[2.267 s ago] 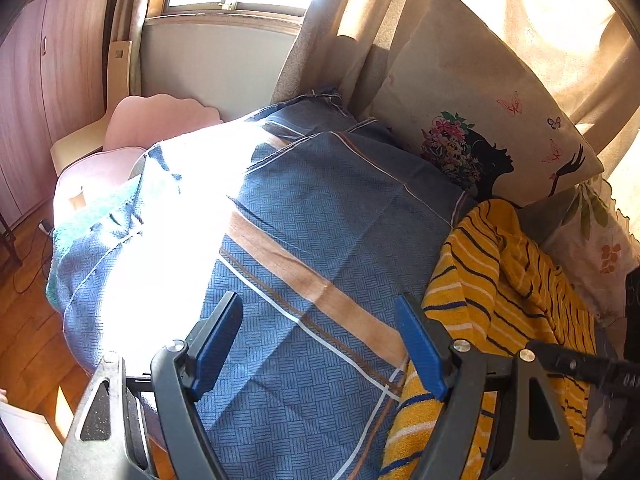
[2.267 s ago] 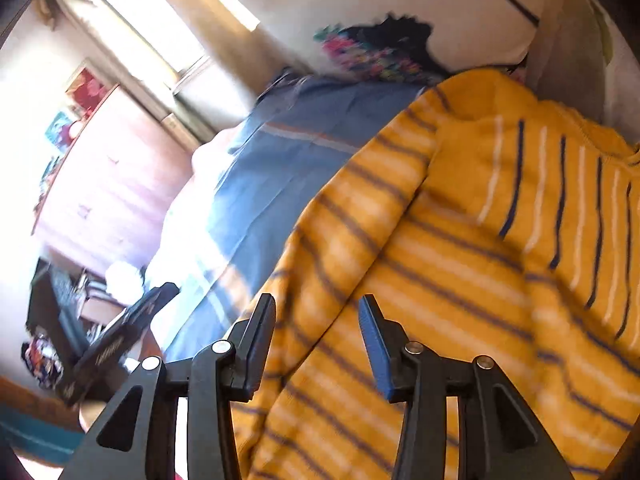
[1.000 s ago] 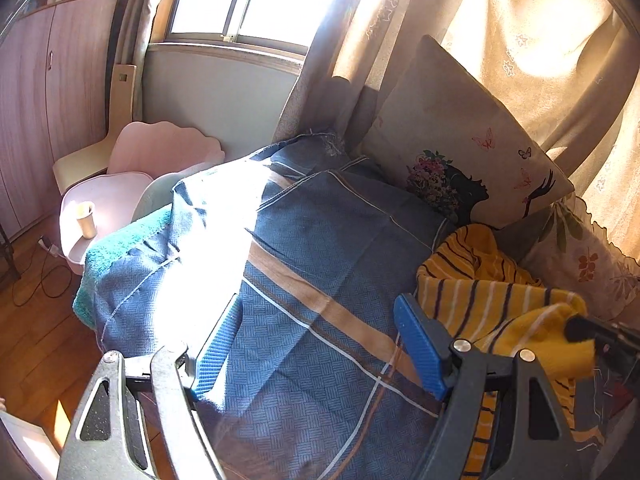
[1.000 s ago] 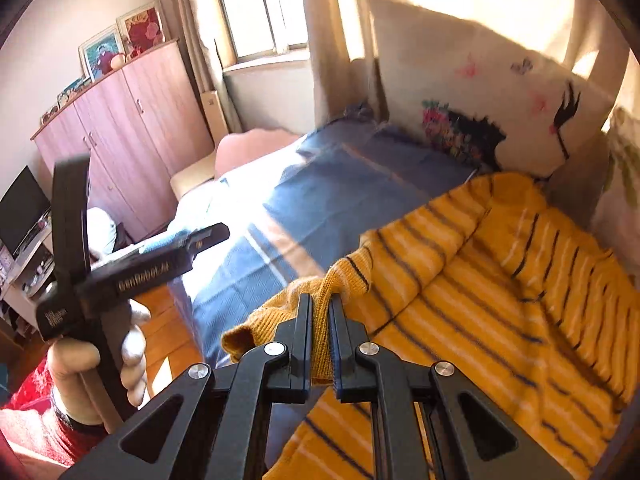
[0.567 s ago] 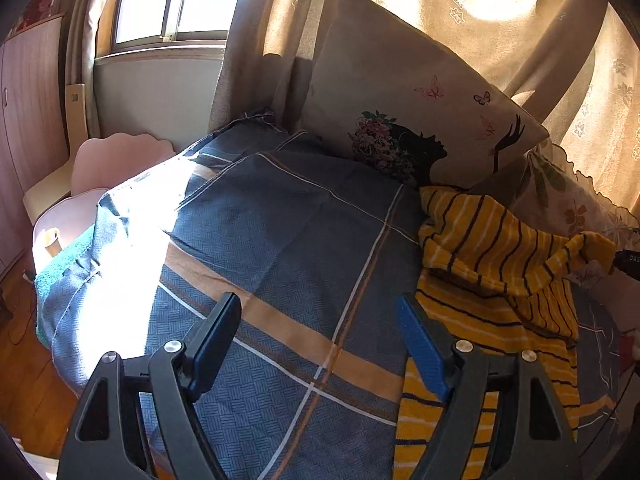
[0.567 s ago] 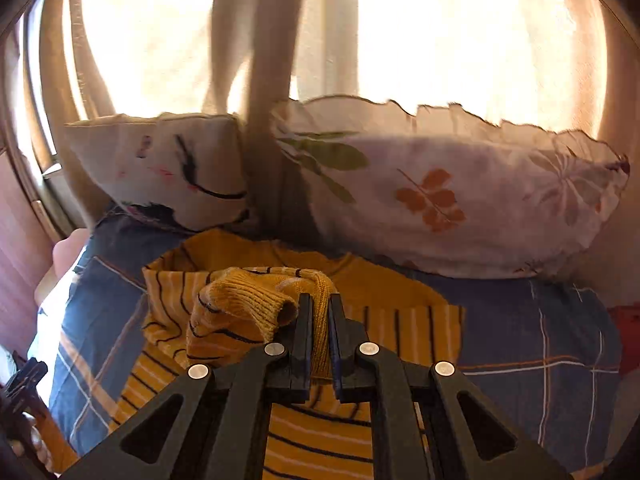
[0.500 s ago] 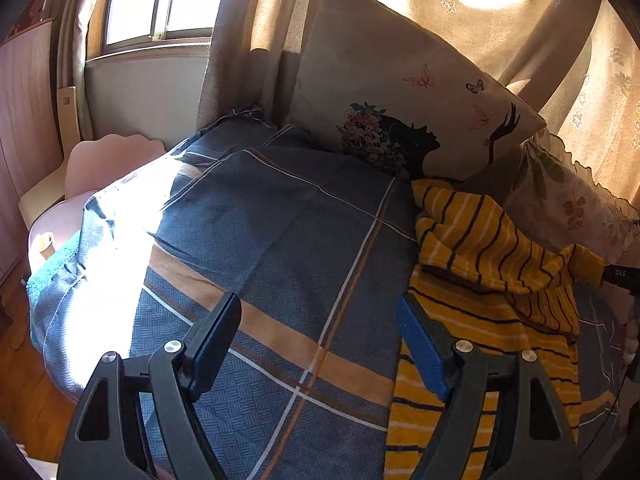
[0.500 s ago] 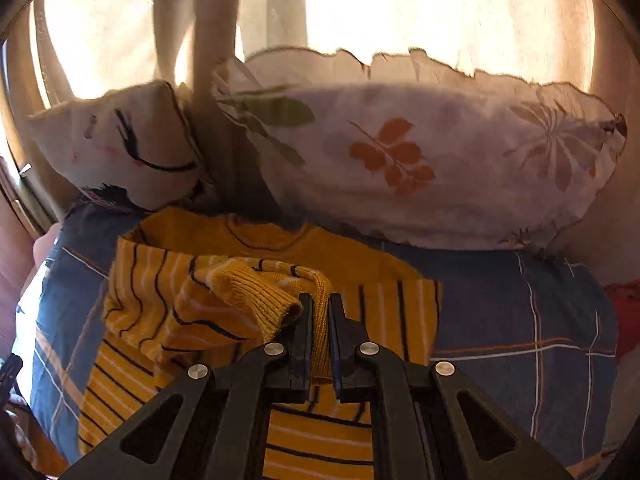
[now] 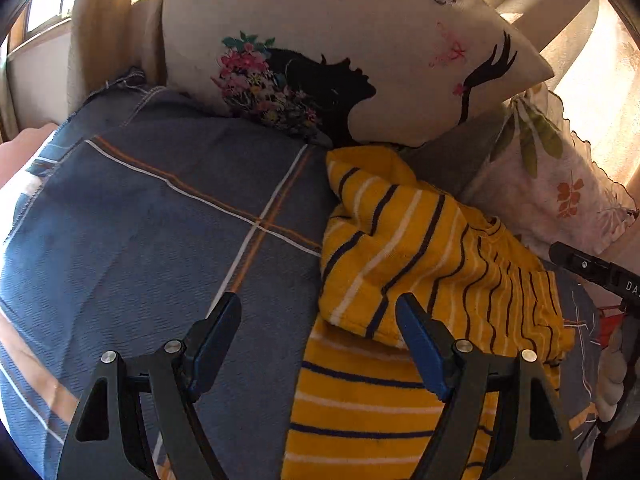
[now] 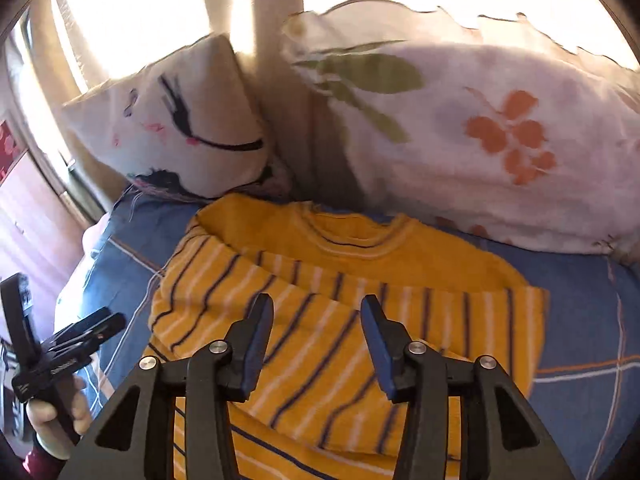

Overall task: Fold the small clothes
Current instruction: 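Lay the sleeve on the sweater and open the right gripper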

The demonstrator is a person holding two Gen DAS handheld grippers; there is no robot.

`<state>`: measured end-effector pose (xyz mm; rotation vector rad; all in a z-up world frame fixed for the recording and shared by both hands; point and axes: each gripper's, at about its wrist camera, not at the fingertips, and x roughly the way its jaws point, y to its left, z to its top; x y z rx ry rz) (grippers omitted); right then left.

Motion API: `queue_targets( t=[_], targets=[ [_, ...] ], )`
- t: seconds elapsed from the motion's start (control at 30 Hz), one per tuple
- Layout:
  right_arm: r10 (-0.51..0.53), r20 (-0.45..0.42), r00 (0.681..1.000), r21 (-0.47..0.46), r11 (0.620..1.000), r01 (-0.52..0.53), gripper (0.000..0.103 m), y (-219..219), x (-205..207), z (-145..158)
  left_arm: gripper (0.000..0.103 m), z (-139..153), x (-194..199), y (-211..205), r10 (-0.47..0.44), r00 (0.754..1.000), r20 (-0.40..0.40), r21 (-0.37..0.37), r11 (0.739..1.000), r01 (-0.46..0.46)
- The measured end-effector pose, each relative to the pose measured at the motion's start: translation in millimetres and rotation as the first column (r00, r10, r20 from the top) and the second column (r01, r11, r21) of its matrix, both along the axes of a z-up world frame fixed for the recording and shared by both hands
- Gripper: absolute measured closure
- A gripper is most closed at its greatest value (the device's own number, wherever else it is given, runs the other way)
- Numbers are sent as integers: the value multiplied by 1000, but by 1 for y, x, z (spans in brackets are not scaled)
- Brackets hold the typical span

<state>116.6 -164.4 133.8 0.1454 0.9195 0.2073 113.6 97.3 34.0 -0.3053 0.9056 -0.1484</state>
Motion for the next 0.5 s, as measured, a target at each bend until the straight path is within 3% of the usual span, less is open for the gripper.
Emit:
queue_targets(
  t=[0.03, 0.07, 0.1, 0.17, 0.23, 0.27, 0.3, 0.33, 0.4, 0.5],
  targets=[
    [30, -9, 1000, -13, 999, -30, 51, 17, 13, -3, 25, -8, 10, -3, -13, 1000, -26, -19, 1000, 12],
    [56, -22, 998, -19, 998, -56, 51, 31, 24, -7, 33, -15, 18, -5, -24, 999, -48, -42, 999, 22],
    [80, -42, 996, -16, 997, -81, 51, 45, 36, -13, 55, -21, 25, -6, -37, 997, -68, -71, 997, 32],
    [131, -96, 987, 18, 991, -130, 50, 70, 61, -26, 82, -31, 33, -7, -67, 991, -115, -141, 989, 51],
    [166, -155, 974, 37, 986, -162, 50, 91, 84, -41, 84, -31, 32, -5, -56, 993, -101, -157, 987, 40],
    [187, -186, 965, 48, 982, -181, 56, 100, 92, -50, 86, -29, 30, -6, -54, 994, -92, -146, 988, 40],
    [221, -230, 948, 72, 975, -209, 71, 110, 101, -60, 88, -28, 27, -6, -50, 995, -88, -135, 990, 38],
    [239, -263, 935, 84, 971, -224, 97, 118, 107, -68, 88, -26, 24, -7, -45, 995, -85, -124, 992, 34],
    [244, -267, 932, 26, 969, -246, 97, 134, 117, -76, 89, -24, 21, -10, -25, 997, -80, -88, 996, 18],
    [190, -216, 958, -78, 975, -210, 97, 146, 131, -77, 89, -27, 23, -15, -9, 997, -78, -49, 999, 6]
  ],
)
